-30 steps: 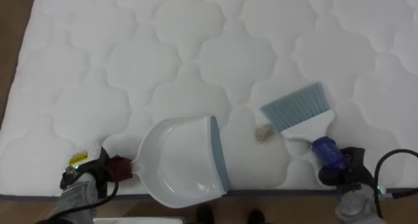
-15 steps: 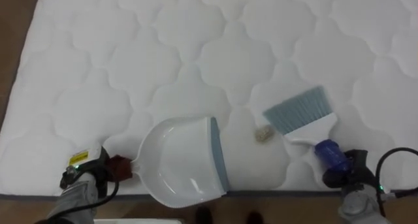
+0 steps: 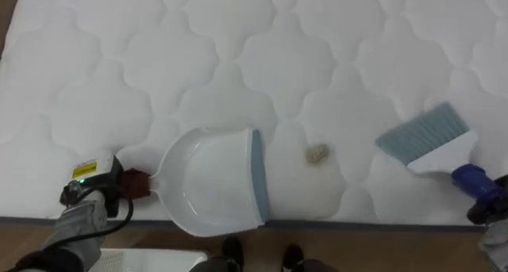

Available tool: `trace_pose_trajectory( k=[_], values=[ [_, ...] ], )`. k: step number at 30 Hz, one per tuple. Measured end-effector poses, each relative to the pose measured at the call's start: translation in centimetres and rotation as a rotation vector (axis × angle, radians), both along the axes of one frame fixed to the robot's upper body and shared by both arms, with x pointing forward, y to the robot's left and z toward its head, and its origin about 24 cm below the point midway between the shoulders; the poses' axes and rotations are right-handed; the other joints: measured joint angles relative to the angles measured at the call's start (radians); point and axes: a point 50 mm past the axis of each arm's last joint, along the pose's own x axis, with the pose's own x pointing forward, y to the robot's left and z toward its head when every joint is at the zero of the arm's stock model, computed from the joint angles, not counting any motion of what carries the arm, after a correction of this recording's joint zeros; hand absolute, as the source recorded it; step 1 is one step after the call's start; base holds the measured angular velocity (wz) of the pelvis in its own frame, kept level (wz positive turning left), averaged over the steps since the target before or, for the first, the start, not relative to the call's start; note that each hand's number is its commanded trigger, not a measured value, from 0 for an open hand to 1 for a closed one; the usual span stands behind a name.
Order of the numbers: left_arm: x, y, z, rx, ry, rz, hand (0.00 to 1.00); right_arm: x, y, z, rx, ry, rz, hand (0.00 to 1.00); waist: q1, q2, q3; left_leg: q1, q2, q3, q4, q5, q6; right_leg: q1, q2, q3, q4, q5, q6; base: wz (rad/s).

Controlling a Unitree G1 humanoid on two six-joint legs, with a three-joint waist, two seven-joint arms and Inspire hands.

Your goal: Clean bed

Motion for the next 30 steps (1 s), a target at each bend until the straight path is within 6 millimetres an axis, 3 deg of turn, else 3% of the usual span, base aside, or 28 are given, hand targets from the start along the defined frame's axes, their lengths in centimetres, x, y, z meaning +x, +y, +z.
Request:
trace_pose_trajectory(
  k=[2, 8, 13, 23, 30],
  values=[
    [0.1, 0.1, 0.2, 0.004, -0.009, -0.001, 1.0, 0.1, 0.0, 0.1, -0.012, 0.008, 0.009, 1.0, 0.002, -0.01, 0.0028, -0.003, 0.0, 0.001, 0.003, 0.0, 0.0, -0.005, 0.001, 0.002, 0.008, 0.0, 0.0, 0.0],
    [0.4, 0.3, 0.7, 0.017, -0.035, -0.009, 1.0, 0.5, -0.3, 0.6, -0.071, 0.046, 0.036, 1.0, 0.01, -0.032, 0.0002, -0.019, 0.003, -0.006, 0.02, 0.0, 0.0, -0.014, 0.008, 0.0, 0.016, -0.001, -0.002, 0.01],
    [0.6, 0.4, 0.9, 0.026, -0.04, -0.013, 1.0, 2.0, -0.7, 2.1, -0.197, 0.111, 0.142, 1.0, 0.017, -0.037, -0.0002, -0.021, 0.009, -0.005, 0.033, -0.001, -0.001, -0.013, 0.009, -0.003, 0.014, 0.002, -0.006, -0.01],
    [2.2, 0.3, 2.2, 0.06, -0.066, -0.044, 1.0, 4.9, -0.9, 5.1, -0.46, 0.332, 0.408, 1.0, 0.066, -0.041, 0.0011, -0.037, 0.035, 0.003, 0.034, 0.0, -0.012, -0.023, 0.027, -0.006, -0.005, 0.022, -0.023, -0.06],
    [2.8, 1.9, 3.8, 0.125, -0.075, -0.073, 1.0, 7.1, 1.3, 6.2, -0.612, 0.401, 0.603, 1.0, 0.064, -0.066, 0.011, -0.034, 0.056, 0.017, 0.033, -0.001, -0.019, -0.02, 0.047, -0.001, -0.025, 0.033, -0.034, -0.09]
  ],
)
